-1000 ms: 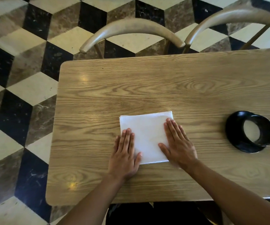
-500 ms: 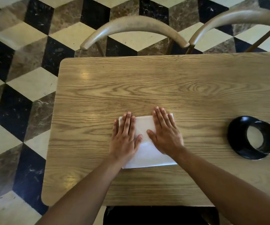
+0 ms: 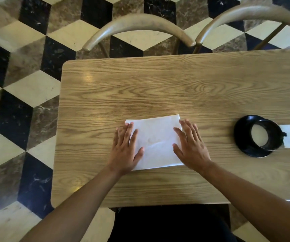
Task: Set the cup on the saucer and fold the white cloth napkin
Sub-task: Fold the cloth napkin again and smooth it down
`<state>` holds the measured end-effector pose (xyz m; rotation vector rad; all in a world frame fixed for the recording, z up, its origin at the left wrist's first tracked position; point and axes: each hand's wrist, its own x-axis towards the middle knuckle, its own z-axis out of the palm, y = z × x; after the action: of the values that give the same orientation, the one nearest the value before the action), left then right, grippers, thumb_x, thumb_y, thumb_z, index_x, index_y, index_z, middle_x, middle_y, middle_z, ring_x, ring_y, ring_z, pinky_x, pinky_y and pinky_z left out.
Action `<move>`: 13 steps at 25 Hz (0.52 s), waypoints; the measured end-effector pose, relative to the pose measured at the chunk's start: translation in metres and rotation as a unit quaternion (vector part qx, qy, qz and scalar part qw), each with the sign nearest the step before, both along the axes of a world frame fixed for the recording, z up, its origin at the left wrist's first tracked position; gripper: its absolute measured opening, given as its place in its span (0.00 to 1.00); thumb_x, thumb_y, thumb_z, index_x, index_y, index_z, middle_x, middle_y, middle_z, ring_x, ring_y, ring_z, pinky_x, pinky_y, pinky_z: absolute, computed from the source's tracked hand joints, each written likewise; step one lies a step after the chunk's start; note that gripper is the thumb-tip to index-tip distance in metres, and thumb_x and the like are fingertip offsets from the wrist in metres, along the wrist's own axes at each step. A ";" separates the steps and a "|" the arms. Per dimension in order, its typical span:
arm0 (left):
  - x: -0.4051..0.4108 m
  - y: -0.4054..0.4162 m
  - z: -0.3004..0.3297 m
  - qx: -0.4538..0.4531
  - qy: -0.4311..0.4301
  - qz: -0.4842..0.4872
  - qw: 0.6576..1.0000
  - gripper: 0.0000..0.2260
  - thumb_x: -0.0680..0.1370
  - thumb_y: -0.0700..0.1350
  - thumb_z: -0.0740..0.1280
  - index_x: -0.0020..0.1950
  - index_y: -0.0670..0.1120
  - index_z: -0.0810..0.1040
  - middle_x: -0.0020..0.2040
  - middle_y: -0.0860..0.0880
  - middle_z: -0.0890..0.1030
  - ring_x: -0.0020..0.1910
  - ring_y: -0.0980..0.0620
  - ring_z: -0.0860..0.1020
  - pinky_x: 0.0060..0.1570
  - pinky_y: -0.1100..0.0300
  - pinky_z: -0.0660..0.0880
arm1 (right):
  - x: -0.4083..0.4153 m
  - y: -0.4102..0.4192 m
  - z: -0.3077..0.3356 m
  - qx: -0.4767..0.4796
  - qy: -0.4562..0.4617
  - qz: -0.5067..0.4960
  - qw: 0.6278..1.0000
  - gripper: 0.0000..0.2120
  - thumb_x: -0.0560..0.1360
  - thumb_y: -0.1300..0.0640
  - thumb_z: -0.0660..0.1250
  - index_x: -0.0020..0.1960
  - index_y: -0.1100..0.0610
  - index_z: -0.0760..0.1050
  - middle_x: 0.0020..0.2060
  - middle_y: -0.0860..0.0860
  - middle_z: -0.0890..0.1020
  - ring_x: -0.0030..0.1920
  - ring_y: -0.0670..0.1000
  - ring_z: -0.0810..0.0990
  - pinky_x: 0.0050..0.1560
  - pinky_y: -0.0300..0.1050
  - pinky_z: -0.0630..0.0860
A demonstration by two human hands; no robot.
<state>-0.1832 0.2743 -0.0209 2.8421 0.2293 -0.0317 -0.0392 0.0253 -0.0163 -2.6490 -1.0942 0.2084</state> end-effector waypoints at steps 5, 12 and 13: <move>-0.055 -0.003 0.010 0.042 -0.036 -0.138 0.989 0.16 0.75 0.52 0.71 0.53 0.41 0.80 0.60 0.41 0.79 0.62 0.40 0.76 0.65 0.46 0.73 | -0.023 -0.041 0.004 0.009 0.022 0.121 0.992 0.15 0.72 0.54 0.73 0.57 0.57 0.80 0.65 0.57 0.77 0.74 0.59 0.70 0.71 0.60 0.71; -0.059 -0.002 0.007 0.078 -0.034 -0.168 0.982 0.09 0.77 0.47 0.70 0.50 0.42 0.80 0.57 0.41 0.82 0.61 0.41 0.79 0.61 0.48 0.79 | -0.008 -0.048 0.002 -0.029 0.022 0.182 0.983 0.19 0.73 0.46 0.66 0.58 0.56 0.80 0.67 0.57 0.77 0.75 0.58 0.70 0.74 0.58 0.68; -0.060 -0.003 0.007 0.088 -0.036 -0.174 0.980 0.07 0.78 0.46 0.68 0.49 0.42 0.80 0.57 0.40 0.82 0.61 0.39 0.79 0.60 0.47 0.79 | -0.009 -0.049 0.002 -0.035 0.012 0.188 0.981 0.18 0.73 0.47 0.66 0.56 0.56 0.81 0.67 0.58 0.77 0.75 0.59 0.70 0.75 0.58 0.67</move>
<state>-0.2435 0.2710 -0.0138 3.0143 -0.2966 0.0198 -0.0482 -0.0242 -0.0139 -2.4658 -1.5989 0.3574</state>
